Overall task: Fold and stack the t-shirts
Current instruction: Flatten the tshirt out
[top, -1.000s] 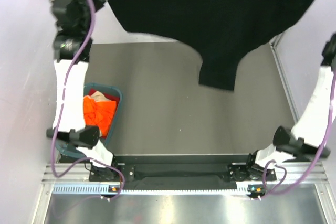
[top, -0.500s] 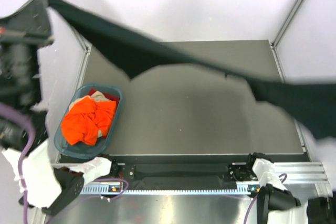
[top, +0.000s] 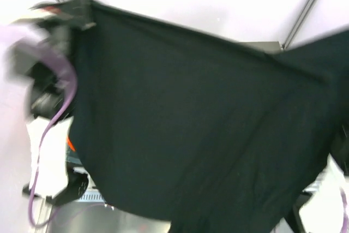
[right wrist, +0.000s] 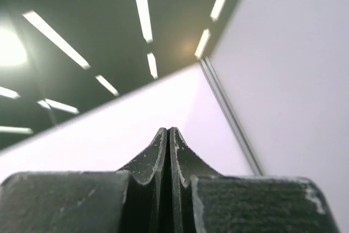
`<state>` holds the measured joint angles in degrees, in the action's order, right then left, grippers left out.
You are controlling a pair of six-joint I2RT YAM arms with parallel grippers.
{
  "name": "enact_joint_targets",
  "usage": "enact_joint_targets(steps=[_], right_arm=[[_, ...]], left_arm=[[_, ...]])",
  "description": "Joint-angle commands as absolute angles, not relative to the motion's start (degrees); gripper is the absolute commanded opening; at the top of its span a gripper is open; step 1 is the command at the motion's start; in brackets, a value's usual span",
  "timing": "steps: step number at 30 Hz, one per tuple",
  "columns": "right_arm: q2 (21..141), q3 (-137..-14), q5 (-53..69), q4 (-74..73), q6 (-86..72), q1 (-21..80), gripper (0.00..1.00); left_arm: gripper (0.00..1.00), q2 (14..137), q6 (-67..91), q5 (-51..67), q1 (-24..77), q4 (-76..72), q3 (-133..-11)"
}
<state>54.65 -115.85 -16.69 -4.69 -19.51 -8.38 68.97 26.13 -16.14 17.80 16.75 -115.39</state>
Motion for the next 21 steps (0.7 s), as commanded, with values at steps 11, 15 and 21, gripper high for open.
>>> enact_joint_targets(steps=[11,15,21], right_arm=[[81.1,-75.4,-13.3,21.1,-24.4,-13.7,0.00],[95.9,-82.0,-9.8,21.6,-23.6,-14.7,0.00],[114.9,-96.5,-7.2,18.8,-22.7,-16.2,0.00]], left_arm=[[0.00,108.6,27.6,-13.5,17.7,2.3,-103.1],[0.00,123.8,27.2,-13.2,16.9,3.5,-111.8],[0.00,140.7,30.2,-11.7,14.5,5.4,-127.3]])
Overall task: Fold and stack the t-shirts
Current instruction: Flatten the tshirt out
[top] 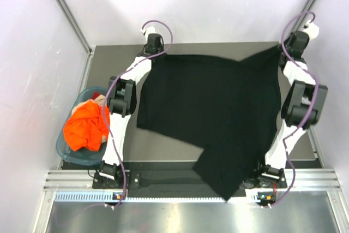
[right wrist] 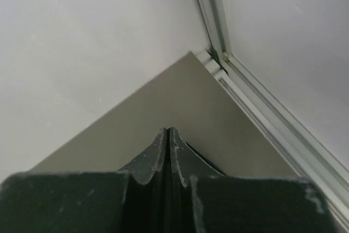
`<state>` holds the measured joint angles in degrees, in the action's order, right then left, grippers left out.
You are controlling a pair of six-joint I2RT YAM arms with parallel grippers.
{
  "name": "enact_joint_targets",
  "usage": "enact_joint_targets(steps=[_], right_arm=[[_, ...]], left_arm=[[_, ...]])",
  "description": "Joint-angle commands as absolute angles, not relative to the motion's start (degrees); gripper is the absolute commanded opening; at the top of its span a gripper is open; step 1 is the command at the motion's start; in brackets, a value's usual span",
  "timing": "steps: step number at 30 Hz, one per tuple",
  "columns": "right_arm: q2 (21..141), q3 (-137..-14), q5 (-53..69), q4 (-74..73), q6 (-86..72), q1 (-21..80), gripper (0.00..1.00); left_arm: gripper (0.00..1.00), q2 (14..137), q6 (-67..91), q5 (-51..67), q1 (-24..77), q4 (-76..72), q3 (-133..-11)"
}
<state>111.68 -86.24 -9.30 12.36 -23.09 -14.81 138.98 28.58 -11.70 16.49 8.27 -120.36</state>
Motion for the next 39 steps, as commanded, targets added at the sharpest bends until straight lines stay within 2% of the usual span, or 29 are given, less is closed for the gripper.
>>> enact_joint_targets(steps=[1,6,12,19,24,29,39], right_arm=[[116.6,-98.5,-6.7,18.3,-22.8,-16.6,0.00],[127.2,-112.3,-1.4,15.8,-25.1,-16.6,0.00],[135.1,-122.8,2.5,13.2,-28.3,-16.0,0.00],[134.0,-124.7,3.3,9.2,-29.8,-15.5,0.00],[125.0,-121.8,2.5,8.9,-32.1,-15.4,0.00],[114.2,-121.2,2.2,4.9,-32.0,-14.9,0.00],[77.4,-111.3,-1.8,-4.9,-30.7,-13.7,0.00]], left_arm=[[0.00,141.8,30.5,-11.5,14.2,4.9,-128.8],[0.00,145.0,33.8,-12.2,12.7,2.4,-129.7],[0.00,145.4,36.1,-12.4,11.8,0.8,-128.9],[0.00,141.1,35.6,-11.2,11.5,1.0,-127.8],[0.00,135.0,34.4,-9.6,11.5,1.2,-127.0],[0.00,123.0,32.9,-9.1,11.5,1.0,-122.1],[0.00,90.4,28.3,-11.1,11.6,2.5,-106.8]])
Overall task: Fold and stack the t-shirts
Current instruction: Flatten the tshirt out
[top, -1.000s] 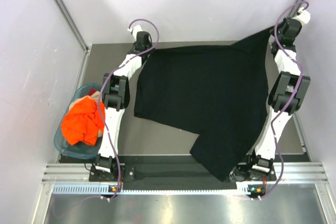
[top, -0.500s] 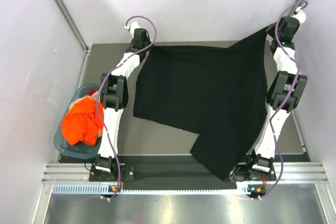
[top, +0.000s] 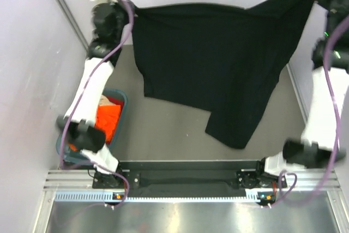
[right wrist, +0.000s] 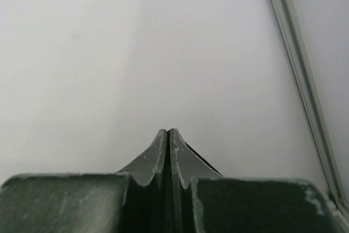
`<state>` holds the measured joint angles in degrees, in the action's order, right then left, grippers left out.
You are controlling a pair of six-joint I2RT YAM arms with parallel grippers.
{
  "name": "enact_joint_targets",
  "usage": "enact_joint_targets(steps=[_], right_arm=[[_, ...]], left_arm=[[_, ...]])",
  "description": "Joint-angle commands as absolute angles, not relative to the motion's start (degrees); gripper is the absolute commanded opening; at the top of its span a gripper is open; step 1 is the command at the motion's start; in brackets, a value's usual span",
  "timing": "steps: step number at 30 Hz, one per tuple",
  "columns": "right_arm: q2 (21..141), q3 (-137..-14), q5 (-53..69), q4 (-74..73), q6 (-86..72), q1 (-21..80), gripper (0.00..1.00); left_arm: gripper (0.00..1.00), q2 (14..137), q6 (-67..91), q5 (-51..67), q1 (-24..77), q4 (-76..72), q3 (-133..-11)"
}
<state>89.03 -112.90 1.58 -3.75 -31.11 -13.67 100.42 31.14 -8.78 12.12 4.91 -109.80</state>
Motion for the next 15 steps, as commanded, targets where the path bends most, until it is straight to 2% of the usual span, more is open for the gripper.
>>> enact_joint_targets(steps=[1,6,15], right_arm=[[74.8,-110.7,-2.0,-5.5,-30.8,-13.7,0.00],[61.5,-112.7,-3.6,-11.5,-30.4,-13.7,0.00],[54.6,-128.4,-6.4,-17.4,-29.6,-13.7,0.00]], left_arm=[[0.00,85.1,28.0,-11.2,11.5,2.7,-105.9],[0.00,70.0,26.3,-14.0,11.5,6.8,-103.8],[0.00,60.6,22.5,-17.8,12.0,12.4,-113.6]])
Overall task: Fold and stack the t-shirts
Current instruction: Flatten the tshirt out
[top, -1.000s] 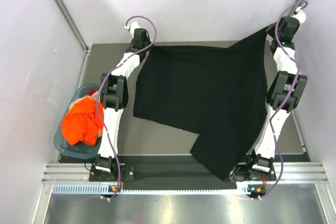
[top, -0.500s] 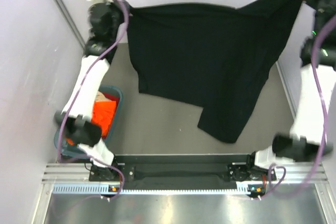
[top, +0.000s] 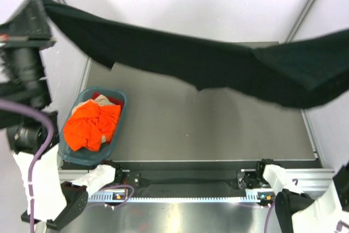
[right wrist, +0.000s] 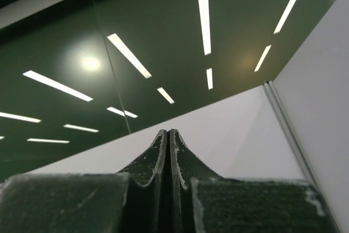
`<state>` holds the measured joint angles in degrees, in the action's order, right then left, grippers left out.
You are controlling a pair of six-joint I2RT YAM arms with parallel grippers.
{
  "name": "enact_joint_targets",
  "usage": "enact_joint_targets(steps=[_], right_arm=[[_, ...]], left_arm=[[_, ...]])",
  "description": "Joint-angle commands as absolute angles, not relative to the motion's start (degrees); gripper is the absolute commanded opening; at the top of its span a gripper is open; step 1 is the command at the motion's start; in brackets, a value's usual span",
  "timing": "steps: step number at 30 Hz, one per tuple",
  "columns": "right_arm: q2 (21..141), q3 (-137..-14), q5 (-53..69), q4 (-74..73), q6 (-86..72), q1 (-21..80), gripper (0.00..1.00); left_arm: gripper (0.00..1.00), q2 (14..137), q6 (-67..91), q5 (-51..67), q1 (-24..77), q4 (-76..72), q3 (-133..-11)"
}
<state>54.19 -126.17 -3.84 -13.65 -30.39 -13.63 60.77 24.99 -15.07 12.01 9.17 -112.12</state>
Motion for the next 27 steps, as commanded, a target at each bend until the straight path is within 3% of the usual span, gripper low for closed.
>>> enact_joint_targets(steps=[1,7,14,21,27], right_arm=[[54.4,-129.3,-6.9,-17.5,-29.6,-13.7,0.00],[53.5,-130.4,-8.4,-14.6,-29.8,-13.6,0.00],[56.6,-110.7,-7.4,-8.4,-30.8,-13.7,0.00],[65.1,-91.1,-7.5,3.9,-29.5,-13.8,0.00],[83.0,-83.3,-5.8,14.8,-27.8,-14.1,0.00]], left_arm=[[0.00,60.3,22.1,-18.8,12.1,12.3,-114.2],[0.00,61.6,21.0,-19.7,12.8,11.9,-117.3],[0.00,68.6,21.8,-17.8,12.8,7.5,-111.2],[0.00,85.2,25.1,-13.7,12.8,1.7,-105.4],[0.00,106.0,28.4,-10.0,12.8,-2.6,-105.5]])
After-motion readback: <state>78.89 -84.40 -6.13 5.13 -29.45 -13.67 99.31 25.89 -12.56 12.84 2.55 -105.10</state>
